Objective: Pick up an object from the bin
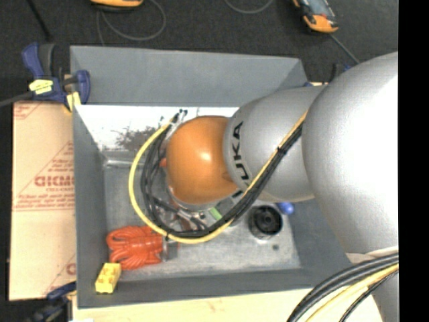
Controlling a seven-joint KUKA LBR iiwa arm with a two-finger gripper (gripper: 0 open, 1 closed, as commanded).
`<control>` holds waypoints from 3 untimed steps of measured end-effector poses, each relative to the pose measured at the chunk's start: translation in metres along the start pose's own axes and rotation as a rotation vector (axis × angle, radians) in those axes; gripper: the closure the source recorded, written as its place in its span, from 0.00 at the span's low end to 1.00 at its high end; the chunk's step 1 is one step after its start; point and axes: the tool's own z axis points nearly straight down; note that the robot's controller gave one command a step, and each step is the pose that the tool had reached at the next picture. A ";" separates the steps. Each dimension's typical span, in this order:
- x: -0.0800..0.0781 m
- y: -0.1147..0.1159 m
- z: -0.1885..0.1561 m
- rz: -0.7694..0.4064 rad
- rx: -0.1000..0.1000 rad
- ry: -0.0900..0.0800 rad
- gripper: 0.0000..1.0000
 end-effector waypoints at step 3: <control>0.027 -0.030 -0.093 -0.004 -0.002 -0.001 1.00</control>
Offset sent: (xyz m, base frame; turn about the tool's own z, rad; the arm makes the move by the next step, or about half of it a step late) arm 0.0058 -0.0038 0.0656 -0.0220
